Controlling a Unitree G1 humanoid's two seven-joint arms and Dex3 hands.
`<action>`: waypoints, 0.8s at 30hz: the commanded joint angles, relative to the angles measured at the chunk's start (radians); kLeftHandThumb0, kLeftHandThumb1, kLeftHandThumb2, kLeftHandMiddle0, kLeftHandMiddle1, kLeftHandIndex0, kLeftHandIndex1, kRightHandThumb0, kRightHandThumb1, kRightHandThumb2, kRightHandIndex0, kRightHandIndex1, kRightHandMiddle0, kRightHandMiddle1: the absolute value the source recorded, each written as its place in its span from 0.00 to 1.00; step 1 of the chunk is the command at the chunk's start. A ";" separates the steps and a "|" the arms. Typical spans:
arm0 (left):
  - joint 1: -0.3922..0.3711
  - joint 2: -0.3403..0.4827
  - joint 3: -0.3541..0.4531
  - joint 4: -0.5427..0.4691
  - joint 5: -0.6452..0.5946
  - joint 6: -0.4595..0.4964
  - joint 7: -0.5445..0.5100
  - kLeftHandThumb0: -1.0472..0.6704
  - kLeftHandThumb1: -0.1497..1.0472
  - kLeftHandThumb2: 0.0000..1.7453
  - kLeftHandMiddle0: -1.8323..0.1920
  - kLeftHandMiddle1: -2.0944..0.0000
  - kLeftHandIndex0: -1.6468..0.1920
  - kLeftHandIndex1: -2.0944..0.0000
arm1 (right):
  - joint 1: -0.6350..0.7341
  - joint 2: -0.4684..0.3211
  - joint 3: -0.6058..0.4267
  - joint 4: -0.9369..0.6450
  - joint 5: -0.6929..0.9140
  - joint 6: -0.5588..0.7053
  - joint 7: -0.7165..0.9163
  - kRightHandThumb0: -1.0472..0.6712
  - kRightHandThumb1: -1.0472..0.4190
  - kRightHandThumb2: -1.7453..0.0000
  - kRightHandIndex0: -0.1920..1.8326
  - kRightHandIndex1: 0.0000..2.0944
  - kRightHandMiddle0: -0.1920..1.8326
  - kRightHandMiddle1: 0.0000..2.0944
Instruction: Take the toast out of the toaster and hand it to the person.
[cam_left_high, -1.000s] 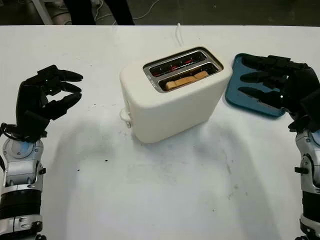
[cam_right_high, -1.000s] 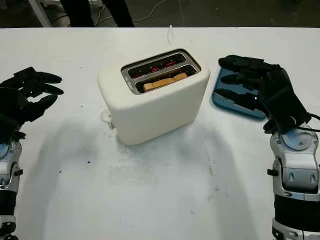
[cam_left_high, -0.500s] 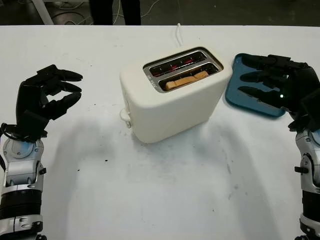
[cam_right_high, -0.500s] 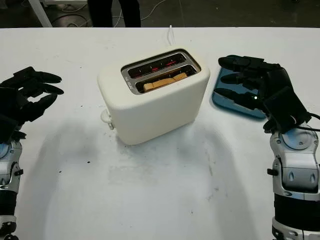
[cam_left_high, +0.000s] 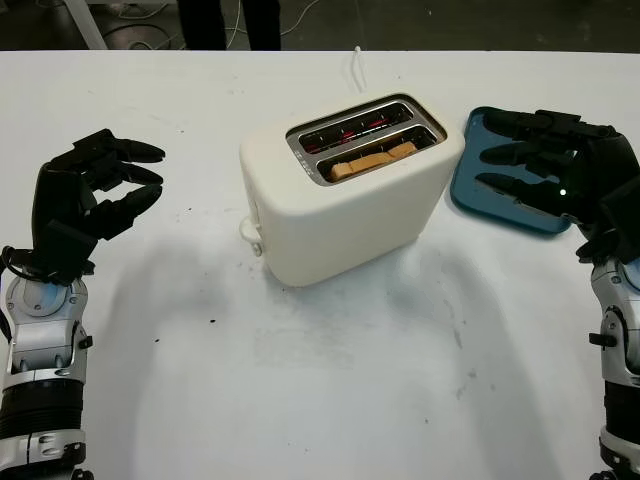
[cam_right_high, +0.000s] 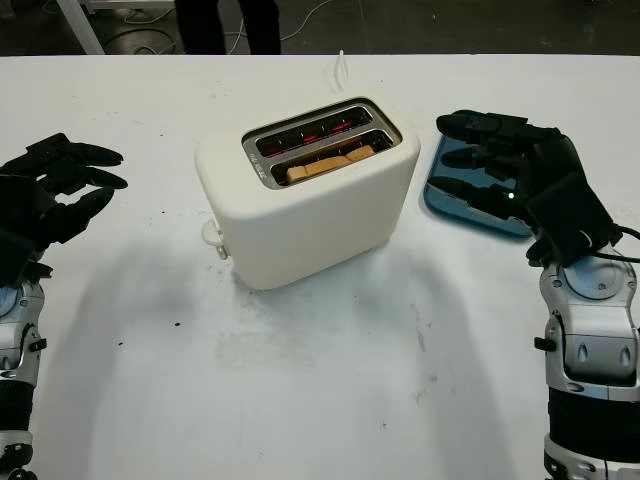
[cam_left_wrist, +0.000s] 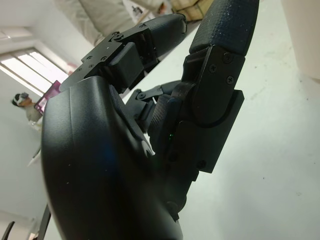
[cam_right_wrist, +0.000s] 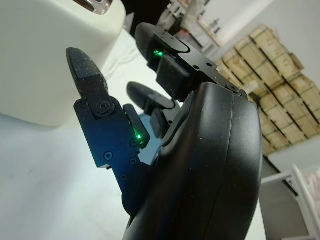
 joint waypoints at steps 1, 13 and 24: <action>0.003 -0.001 0.007 0.000 -0.006 -0.009 0.002 0.00 0.89 0.04 0.54 0.52 0.49 0.63 | 0.006 0.002 -0.007 -0.007 0.006 0.005 -0.003 0.38 0.23 1.00 0.39 0.37 0.55 0.00; 0.007 -0.002 0.007 -0.007 -0.007 -0.004 0.002 0.00 0.89 0.05 0.54 0.52 0.49 0.63 | 0.005 0.004 -0.010 -0.003 0.009 0.000 -0.002 0.37 0.23 1.00 0.39 0.37 0.55 0.00; 0.011 0.001 0.012 -0.007 -0.015 -0.002 -0.002 0.00 0.89 0.05 0.54 0.52 0.49 0.63 | 0.008 0.002 -0.006 -0.006 0.000 -0.006 -0.004 0.36 0.23 1.00 0.39 0.37 0.55 0.00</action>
